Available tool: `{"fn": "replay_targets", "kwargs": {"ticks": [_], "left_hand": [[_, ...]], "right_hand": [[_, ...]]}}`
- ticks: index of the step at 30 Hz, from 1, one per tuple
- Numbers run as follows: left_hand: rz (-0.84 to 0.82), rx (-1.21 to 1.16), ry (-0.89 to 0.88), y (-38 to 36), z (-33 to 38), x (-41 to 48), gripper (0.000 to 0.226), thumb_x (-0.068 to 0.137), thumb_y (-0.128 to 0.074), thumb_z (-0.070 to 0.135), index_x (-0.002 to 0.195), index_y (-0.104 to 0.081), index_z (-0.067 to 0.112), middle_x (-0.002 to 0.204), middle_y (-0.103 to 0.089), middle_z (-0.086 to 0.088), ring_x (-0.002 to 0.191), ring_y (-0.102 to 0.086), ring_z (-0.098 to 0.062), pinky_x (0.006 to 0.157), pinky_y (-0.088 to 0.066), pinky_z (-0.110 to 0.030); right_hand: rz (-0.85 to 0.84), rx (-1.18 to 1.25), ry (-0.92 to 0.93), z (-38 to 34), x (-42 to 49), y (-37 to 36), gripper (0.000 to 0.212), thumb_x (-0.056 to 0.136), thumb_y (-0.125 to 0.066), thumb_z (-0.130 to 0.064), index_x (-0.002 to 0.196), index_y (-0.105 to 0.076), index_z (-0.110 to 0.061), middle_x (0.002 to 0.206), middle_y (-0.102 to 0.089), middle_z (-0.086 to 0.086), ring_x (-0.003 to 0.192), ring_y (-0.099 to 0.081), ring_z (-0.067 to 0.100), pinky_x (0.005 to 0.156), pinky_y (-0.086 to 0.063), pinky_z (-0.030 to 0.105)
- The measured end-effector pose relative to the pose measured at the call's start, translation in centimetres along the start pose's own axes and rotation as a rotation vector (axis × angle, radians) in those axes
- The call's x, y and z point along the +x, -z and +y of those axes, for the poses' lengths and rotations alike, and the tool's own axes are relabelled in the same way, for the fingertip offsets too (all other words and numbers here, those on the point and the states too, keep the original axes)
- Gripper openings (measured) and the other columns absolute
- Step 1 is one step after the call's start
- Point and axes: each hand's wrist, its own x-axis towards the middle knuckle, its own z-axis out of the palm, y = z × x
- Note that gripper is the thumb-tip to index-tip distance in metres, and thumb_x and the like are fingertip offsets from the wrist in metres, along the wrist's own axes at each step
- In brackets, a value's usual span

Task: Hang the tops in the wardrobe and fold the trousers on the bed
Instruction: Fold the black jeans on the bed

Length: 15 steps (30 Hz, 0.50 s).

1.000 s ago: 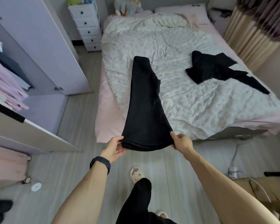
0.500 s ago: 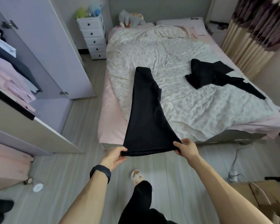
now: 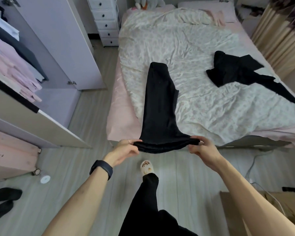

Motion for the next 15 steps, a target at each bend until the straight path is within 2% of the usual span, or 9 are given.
{"fn": "replay_targets", "kwargs": {"ticks": [2, 4, 5, 7, 9, 12, 15], "left_hand": [[0.025, 0.175, -0.131, 1.1, 2.7, 2.8, 0.042, 0.08, -0.069, -0.009, 0.106, -0.074, 0.023, 0.097, -0.077, 0.009, 0.094, -0.069, -0.006, 0.077, -0.053, -0.016], [0.08, 0.28, -0.239, 2.2, 5.5, 5.7, 0.023, 0.085, -0.077, 0.01, 0.098, -0.075, 0.029, 0.086, -0.076, 0.019, 0.081, -0.068, 0.006, 0.069, -0.048, -0.009], [0.128, 0.306, -0.277, 3.0, 7.7, 8.6, 0.014, 0.086, -0.079, 0.02, 0.095, -0.075, 0.031, 0.084, -0.075, 0.02, 0.08, -0.067, 0.006, 0.07, -0.049, -0.01], [0.208, 0.322, -0.322, 4.1, 10.9, 12.3, 0.011, 0.085, -0.08, 0.033, 0.094, -0.074, 0.033, 0.092, -0.076, 0.013, 0.089, -0.069, -0.005, 0.08, -0.053, -0.02], [0.247, 0.349, -0.336, 5.6, 14.8, 17.4, 0.011, 0.085, -0.078, 0.04, 0.093, -0.072, 0.035, 0.097, -0.074, 0.01, 0.091, -0.068, -0.01, 0.081, -0.051, -0.024], [0.225, 0.35, -0.288, 7.3, 20.4, 24.6, 0.013, 0.087, -0.074, 0.047, 0.095, -0.069, 0.039, 0.098, -0.073, 0.018, 0.093, -0.066, -0.001, 0.078, -0.047, -0.018], [0.177, 0.339, -0.258, 8.6, 25.3, 31.3, 0.013, 0.089, -0.073, 0.046, 0.096, -0.07, 0.035, 0.095, -0.074, 0.019, 0.092, -0.065, 0.002, 0.078, -0.048, -0.014]], "right_hand": [[0.084, -0.216, 0.111, -2.6, 3.1, 0.0, 0.031, 0.083, -0.076, -0.009, 0.112, -0.068, -0.017, 0.077, -0.072, -0.008, 0.079, -0.07, 0.011, 0.074, -0.053, 0.022], [0.151, -0.301, 0.178, -5.3, 6.4, -0.2, 0.018, 0.088, -0.076, -0.027, 0.103, -0.07, -0.019, 0.068, -0.07, -0.009, 0.075, -0.071, 0.013, 0.074, -0.055, 0.028], [0.183, -0.338, 0.195, -7.4, 9.5, -0.5, 0.018, 0.089, -0.074, -0.036, 0.099, -0.07, -0.021, 0.066, -0.07, -0.008, 0.074, -0.071, 0.015, 0.074, -0.056, 0.031], [0.225, -0.428, 0.234, -10.5, 13.2, -0.9, 0.025, 0.093, -0.066, -0.048, 0.094, -0.067, -0.023, 0.069, -0.07, -0.005, 0.069, -0.069, 0.01, 0.068, -0.053, 0.028], [0.26, -0.568, 0.264, -13.9, 18.6, -1.4, 0.031, 0.096, -0.057, -0.054, 0.091, -0.062, -0.024, 0.073, -0.068, -0.005, 0.068, -0.066, 0.008, 0.059, -0.044, 0.022], [0.289, -0.724, 0.262, -18.5, 26.0, -2.1, 0.041, 0.101, -0.044, -0.057, 0.089, -0.053, -0.019, 0.074, -0.063, -0.002, 0.067, -0.059, 0.012, 0.053, -0.037, 0.022], [0.282, -0.877, 0.262, -22.6, 33.1, -2.4, 0.041, 0.105, -0.034, -0.052, 0.096, -0.049, -0.015, 0.077, -0.058, -0.003, 0.066, -0.053, 0.01, 0.053, -0.036, 0.025]]}}
